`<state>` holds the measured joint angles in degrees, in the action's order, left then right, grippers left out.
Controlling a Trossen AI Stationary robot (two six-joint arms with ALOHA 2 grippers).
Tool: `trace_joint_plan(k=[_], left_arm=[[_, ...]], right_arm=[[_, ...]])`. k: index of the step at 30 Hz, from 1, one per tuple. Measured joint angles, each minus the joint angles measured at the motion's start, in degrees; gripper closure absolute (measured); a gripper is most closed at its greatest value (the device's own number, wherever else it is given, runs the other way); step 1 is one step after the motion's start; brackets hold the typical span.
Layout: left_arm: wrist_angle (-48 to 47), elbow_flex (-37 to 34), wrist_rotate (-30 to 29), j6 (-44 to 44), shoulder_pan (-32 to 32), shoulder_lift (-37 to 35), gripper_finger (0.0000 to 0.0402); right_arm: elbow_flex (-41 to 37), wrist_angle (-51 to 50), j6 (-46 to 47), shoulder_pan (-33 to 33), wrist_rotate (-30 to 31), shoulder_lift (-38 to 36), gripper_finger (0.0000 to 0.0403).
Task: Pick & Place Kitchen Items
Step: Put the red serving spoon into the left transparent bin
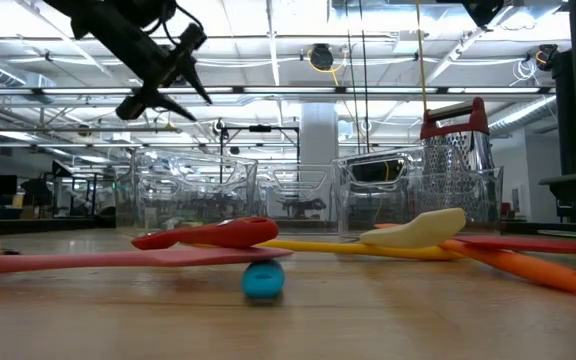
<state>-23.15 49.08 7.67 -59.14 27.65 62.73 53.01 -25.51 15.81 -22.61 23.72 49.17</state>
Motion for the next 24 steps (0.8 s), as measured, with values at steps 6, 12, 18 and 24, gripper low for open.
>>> trace_joint_plan(k=[6, 12, 18, 24], left_arm=[[0.3, 0.0, 0.2, 4.5, -2.7, -4.3, 0.0224], [0.4, 0.0, 0.2, 4.7, -8.3, -7.3, 0.0224], [1.0, 0.0, -0.5, 2.1, -16.7, -7.8, 0.0224], [3.3, 0.0, -7.2, 0.1, -25.9, -7.5, 0.0224]], right_arm=[[0.0, 0.5, 0.0, 0.0, 0.0, 0.0, 0.0351], [0.0, 0.9, 0.0, 0.0, 0.0, 0.0, 0.0351], [0.0, 0.9, 0.0, 0.0, 0.0, 0.0, 0.0351], [0.0, 0.9, 0.0, 0.0, 0.1, 0.0, 0.0351]])
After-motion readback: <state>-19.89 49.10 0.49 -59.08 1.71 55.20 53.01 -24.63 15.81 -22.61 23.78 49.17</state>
